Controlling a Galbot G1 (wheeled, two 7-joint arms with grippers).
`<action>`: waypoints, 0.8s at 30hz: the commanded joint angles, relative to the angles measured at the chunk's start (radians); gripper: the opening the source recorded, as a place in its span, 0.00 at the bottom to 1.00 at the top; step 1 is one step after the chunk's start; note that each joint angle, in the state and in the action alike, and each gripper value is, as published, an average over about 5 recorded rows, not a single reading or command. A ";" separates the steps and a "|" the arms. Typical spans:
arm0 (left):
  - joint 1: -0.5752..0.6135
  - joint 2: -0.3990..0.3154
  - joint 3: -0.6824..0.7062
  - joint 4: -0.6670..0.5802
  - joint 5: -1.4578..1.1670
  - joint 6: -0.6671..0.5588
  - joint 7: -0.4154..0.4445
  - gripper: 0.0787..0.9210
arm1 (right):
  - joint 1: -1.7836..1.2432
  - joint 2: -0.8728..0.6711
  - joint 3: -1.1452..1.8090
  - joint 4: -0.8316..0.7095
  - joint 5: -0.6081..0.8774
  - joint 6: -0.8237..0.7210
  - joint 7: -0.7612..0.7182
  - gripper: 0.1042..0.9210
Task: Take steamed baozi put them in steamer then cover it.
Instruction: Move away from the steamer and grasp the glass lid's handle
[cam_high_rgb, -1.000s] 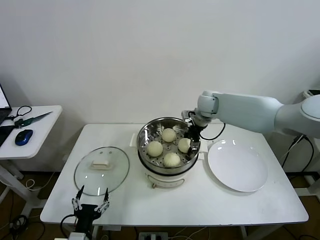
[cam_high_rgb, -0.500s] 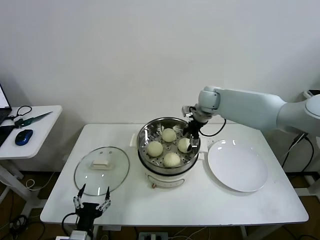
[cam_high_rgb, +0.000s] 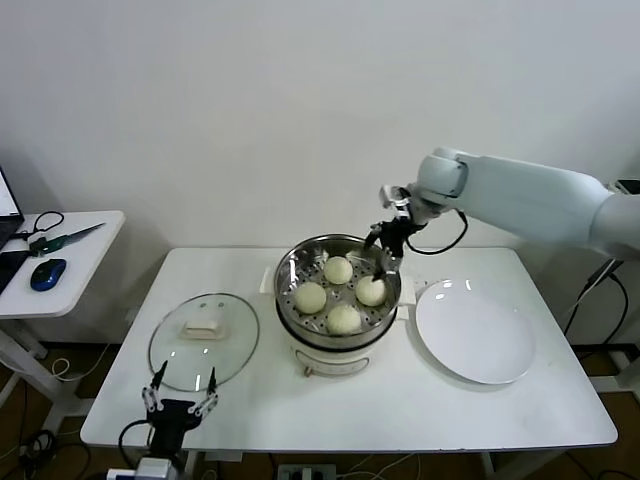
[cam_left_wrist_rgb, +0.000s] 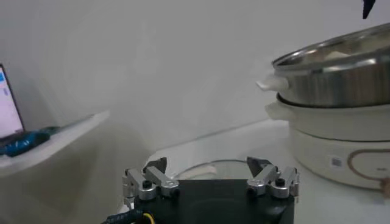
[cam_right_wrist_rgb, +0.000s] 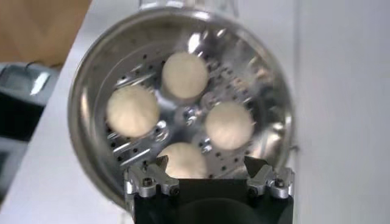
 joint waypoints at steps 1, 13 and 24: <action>0.004 -0.008 -0.007 -0.005 0.015 -0.008 -0.001 0.88 | -0.109 -0.231 0.134 0.083 0.136 0.290 0.391 0.88; -0.009 -0.018 -0.007 -0.026 0.079 -0.006 -0.004 0.88 | -0.743 -0.389 0.864 0.188 0.027 0.361 0.768 0.88; -0.043 -0.001 -0.012 -0.052 0.186 0.017 -0.007 0.88 | -1.351 -0.350 1.543 0.348 -0.075 0.293 0.893 0.88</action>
